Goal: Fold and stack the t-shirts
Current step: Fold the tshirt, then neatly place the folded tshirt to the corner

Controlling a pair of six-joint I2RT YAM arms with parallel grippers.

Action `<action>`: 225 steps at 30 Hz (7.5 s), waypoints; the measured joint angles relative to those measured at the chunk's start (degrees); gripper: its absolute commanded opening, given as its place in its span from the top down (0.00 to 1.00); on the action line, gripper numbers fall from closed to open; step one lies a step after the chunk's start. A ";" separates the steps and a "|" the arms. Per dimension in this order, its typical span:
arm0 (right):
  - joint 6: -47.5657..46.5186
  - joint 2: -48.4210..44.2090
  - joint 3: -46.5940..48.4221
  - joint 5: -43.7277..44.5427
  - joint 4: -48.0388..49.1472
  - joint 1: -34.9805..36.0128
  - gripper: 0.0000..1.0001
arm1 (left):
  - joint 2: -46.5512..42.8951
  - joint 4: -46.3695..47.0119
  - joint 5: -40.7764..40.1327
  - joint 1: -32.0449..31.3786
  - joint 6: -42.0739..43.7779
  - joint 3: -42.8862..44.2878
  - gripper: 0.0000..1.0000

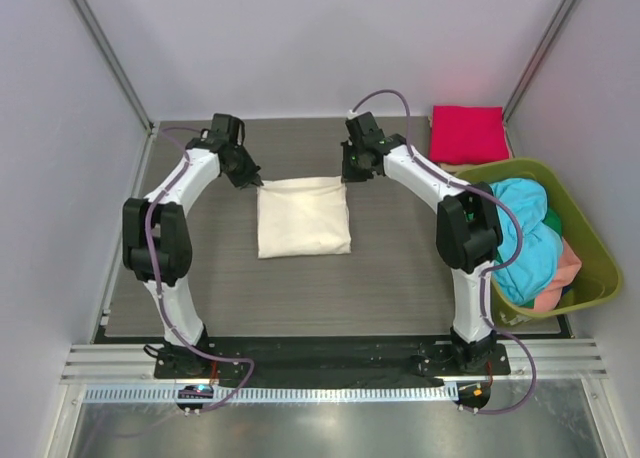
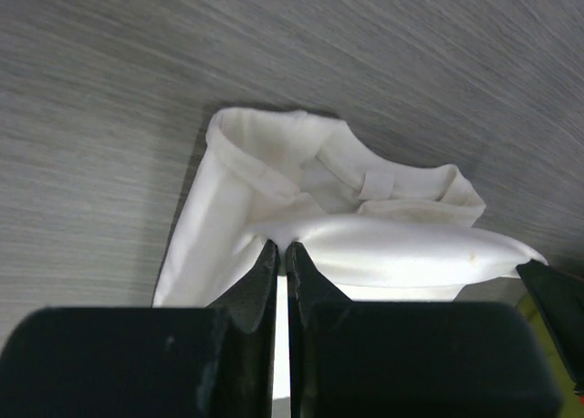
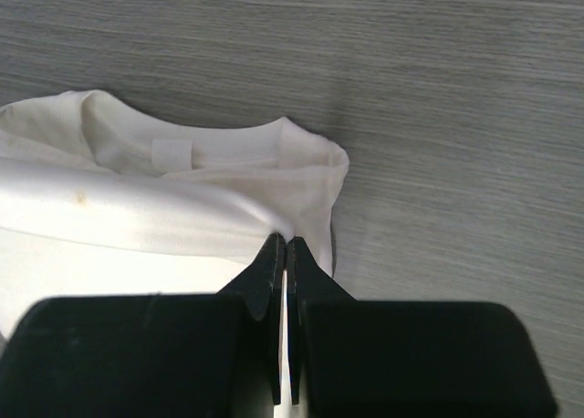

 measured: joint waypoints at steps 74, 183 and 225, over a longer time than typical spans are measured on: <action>0.26 5.42 -12.26 -23.65 19.10 -9.66 0.18 | -46.71 -12.26 -25.03 -15.15 18.23 -29.07 0.29; -49.53 19.28 37.03 1.88 12.57 -35.91 0.54 | -41.90 -11.26 -22.80 -14.62 19.47 -29.09 0.33; -8.22 8.81 11.74 6.54 10.71 -18.32 0.00 | -48.54 -11.21 -21.24 -14.62 19.50 -29.09 0.32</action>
